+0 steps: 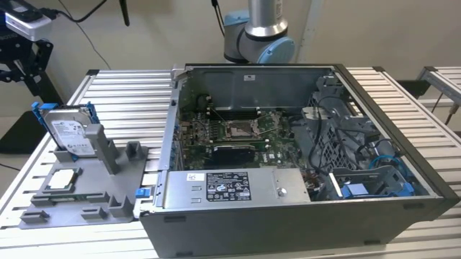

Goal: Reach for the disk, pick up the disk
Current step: 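Pick up the disk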

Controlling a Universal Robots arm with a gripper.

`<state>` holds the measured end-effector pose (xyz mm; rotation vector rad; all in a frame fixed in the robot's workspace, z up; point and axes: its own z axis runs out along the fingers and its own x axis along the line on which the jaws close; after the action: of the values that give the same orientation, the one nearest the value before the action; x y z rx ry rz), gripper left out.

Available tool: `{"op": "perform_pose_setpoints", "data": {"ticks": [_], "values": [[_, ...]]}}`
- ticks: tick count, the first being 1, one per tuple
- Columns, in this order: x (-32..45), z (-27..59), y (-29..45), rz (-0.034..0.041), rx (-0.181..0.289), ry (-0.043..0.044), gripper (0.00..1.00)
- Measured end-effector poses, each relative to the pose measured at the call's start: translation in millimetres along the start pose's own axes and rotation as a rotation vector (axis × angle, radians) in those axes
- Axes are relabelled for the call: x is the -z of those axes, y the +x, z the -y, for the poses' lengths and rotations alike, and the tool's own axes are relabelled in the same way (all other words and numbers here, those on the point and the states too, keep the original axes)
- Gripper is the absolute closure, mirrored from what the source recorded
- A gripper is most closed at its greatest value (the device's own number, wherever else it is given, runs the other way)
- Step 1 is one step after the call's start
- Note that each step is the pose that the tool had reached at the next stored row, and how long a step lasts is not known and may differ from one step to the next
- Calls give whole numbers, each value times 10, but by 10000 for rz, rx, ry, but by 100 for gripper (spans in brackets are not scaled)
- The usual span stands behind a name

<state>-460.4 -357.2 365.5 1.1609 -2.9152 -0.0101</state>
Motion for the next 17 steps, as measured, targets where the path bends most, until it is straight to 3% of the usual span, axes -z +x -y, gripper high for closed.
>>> {"op": "perform_pose_setpoints", "data": {"ticks": [5, 17], "values": [[5, 0, 0, -5, 593, 1, 100], [5, 0, 0, -12, 2772, 13, 100]]}}
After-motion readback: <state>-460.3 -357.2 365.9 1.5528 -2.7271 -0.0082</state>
